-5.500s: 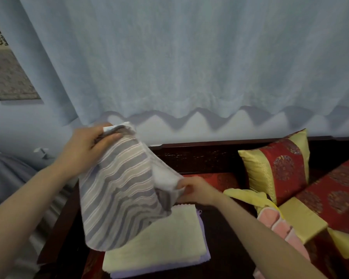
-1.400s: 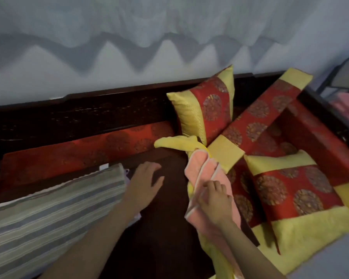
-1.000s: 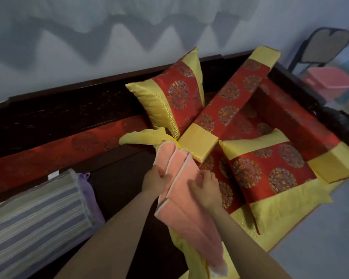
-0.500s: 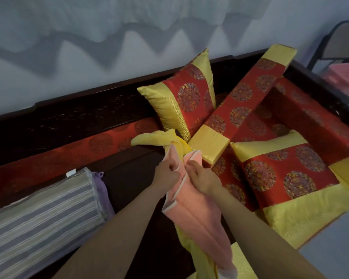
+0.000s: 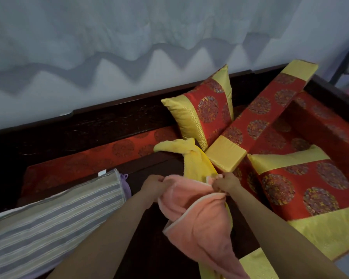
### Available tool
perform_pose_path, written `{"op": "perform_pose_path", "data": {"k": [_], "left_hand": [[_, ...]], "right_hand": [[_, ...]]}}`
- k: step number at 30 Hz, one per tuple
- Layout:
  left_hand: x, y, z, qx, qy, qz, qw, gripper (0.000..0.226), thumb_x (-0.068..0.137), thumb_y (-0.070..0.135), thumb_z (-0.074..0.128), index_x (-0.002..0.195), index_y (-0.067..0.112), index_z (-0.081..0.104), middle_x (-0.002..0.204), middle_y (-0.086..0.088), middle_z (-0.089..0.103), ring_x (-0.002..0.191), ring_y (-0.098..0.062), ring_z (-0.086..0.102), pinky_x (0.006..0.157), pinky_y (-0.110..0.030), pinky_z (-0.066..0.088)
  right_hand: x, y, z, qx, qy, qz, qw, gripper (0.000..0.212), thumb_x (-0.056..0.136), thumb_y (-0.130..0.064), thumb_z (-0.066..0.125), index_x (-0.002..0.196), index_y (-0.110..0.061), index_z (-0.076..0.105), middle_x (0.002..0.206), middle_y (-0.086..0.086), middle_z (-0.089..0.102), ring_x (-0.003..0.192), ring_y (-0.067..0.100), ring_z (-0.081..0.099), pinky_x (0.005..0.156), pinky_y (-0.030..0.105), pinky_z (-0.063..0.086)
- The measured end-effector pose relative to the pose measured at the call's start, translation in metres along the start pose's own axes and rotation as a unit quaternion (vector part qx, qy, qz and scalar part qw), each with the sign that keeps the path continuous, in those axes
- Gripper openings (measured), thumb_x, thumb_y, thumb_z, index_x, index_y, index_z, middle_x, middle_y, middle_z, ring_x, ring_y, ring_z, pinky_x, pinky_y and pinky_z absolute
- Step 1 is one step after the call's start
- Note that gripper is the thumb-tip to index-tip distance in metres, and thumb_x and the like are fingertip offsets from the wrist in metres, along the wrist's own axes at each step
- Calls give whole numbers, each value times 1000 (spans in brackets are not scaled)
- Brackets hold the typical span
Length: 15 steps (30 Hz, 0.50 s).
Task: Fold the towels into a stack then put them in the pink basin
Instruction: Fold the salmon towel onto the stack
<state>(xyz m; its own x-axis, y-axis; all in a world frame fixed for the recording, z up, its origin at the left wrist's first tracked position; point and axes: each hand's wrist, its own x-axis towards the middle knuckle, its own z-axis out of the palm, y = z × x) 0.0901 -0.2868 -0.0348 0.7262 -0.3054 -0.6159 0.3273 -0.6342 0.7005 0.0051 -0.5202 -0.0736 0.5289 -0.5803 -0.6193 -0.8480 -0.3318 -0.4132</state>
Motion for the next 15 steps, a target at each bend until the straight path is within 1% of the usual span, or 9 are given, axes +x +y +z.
{"op": "perform_pose_path", "data": {"k": [2, 4, 5, 7, 8, 11, 13, 14, 15], "left_hand": [[-6, -2, -12, -25, 20, 32, 999, 14, 79, 26, 71, 85, 15, 64, 77, -3, 64, 71, -19, 60, 62, -28, 46], [-12, 0, -22, -85, 11, 37, 996, 28, 76, 19, 73, 98, 12, 57, 88, -7, 62, 78, -22, 59, 69, -34, 50], [-17, 3, -26, -122, 3, 26, 992, 36, 74, 20, 75, 103, 9, 56, 92, -10, 62, 82, -24, 60, 74, -39, 52], [-26, 10, -29, -204, -27, -14, 979, 51, 71, 30, 78, 110, 3, 59, 101, -16, 66, 89, -28, 63, 82, -45, 54], [-31, 13, -30, -243, -41, -30, 969, 50, 73, 33, 76, 109, 1, 62, 103, -18, 67, 90, -28, 64, 81, -44, 54], [-48, 19, -28, -316, -55, -28, 947, 17, 88, 24, 62, 97, 10, 65, 97, -13, 66, 84, -23, 62, 74, -34, 51], [-55, 16, -27, -316, -38, 6, 948, 7, 91, 21, 59, 90, 17, 64, 92, -8, 66, 85, -21, 61, 76, -37, 52], [-58, 14, -27, -299, -22, 27, 953, 8, 91, 20, 59, 86, 19, 65, 90, -7, 66, 87, -22, 61, 79, -41, 53], [-59, 12, -29, -276, 3, 45, 960, 11, 91, 20, 59, 82, 21, 66, 88, -7, 67, 89, -24, 61, 84, -45, 52]], "right_hand": [[-11, -6, -9, 37, -31, -14, 999, 26, 66, -26, 82, 79, -12, 65, 92, 9, 68, 79, 21, 64, 67, 29, 51], [-28, -13, -17, 115, -23, -68, 991, 28, 63, -31, 86, 72, -14, 66, 72, 4, 66, 59, 15, 57, 48, 24, 43], [-40, -20, -19, 138, -4, -101, 985, 28, 67, -37, 83, 69, -15, 66, 64, 1, 63, 55, 13, 55, 45, 23, 41], [-63, -36, -19, 154, 11, -160, 975, 37, 81, -45, 69, 61, -14, 64, 54, -2, 59, 52, 14, 54, 49, 24, 41], [-74, -44, -16, 147, 6, -186, 971, 43, 86, -45, 63, 56, -14, 63, 50, -2, 57, 51, 14, 53, 53, 26, 41], [-101, -67, -5, 121, 32, -240, 963, 49, 91, -36, 58, 49, -12, 54, 46, -4, 46, 50, 11, 43, 56, 28, 36], [-112, -77, 1, 122, 72, -275, 951, 33, 88, -25, 62, 57, -17, 56, 50, -7, 47, 51, 8, 42, 52, 20, 33], [-116, -80, 4, 141, 77, -285, 945, 19, 84, -20, 65, 67, -20, 57, 56, -9, 50, 54, 6, 44, 52, 18, 33], [-119, -83, 5, 163, 68, -288, 941, 14, 80, -16, 69, 79, -20, 56, 61, -8, 53, 55, 6, 46, 53, 19, 34]]}}
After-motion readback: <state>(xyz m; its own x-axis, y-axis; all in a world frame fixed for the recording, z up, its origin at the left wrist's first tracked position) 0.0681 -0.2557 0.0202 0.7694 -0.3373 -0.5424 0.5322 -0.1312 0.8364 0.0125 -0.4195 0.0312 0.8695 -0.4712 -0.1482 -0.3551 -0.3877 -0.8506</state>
